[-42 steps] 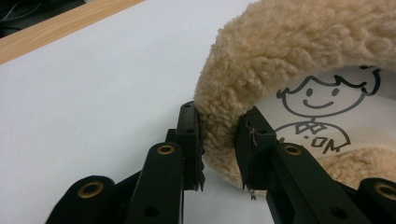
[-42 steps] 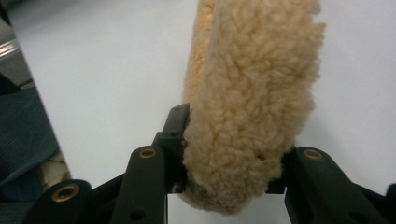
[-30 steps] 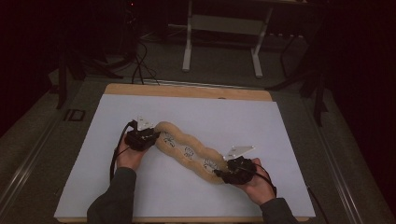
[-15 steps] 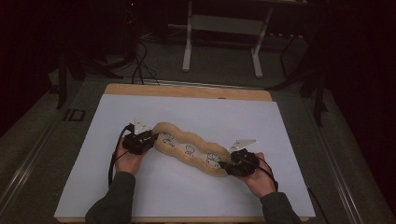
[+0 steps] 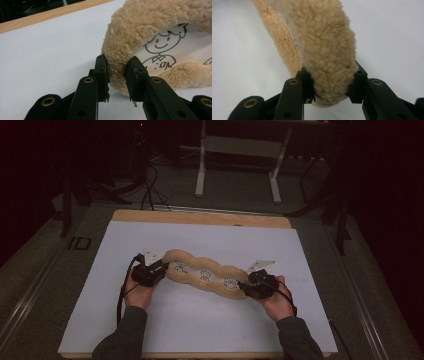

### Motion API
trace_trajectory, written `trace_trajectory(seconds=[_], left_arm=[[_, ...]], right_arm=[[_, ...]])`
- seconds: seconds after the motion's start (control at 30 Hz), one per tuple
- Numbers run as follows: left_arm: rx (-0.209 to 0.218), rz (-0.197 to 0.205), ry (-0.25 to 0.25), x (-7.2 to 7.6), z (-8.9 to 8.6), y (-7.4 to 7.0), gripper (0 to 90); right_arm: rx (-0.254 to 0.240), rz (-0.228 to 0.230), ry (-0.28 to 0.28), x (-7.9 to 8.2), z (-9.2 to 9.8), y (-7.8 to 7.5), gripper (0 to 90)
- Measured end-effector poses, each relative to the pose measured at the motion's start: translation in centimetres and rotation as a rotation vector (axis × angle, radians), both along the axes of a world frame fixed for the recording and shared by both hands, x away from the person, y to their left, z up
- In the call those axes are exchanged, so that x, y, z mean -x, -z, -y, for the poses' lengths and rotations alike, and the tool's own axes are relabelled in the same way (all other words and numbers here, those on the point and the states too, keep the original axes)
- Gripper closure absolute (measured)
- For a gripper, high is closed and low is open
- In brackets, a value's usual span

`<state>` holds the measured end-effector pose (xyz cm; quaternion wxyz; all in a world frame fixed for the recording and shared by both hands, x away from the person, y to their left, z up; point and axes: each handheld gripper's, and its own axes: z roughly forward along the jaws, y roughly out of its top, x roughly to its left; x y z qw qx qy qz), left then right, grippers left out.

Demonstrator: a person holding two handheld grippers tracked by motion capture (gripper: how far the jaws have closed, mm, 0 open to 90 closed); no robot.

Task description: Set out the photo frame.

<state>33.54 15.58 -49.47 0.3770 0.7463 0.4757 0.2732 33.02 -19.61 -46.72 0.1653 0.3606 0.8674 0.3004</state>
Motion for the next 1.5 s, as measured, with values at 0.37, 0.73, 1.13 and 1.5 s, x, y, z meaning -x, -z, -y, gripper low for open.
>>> trace_trajectory(seconds=[0.37, 0.73, 1.13, 1.5], left_arm=[[0.026, -0.007, -0.058, 0.8, 0.4, 0.3, 74.0], [0.039, -0.027, -0.089, 1.5, 0.9, 0.3, 74.0], [0.059, -0.054, -0.106, 2.5, 1.3, 0.3, 73.9], [0.084, -0.05, -0.129, 3.2, 1.7, 0.6, 73.9]], right_arm=[[-0.095, -0.014, 0.052, -1.4, 0.6, -0.3, 60.9], [-0.145, -0.017, 0.096, -2.0, 1.3, 0.0, 58.3], [-0.179, -0.032, 0.136, -2.4, 1.8, 0.3, 56.9], [-0.215, -0.022, 0.178, -2.8, 2.2, 0.2, 56.3]])
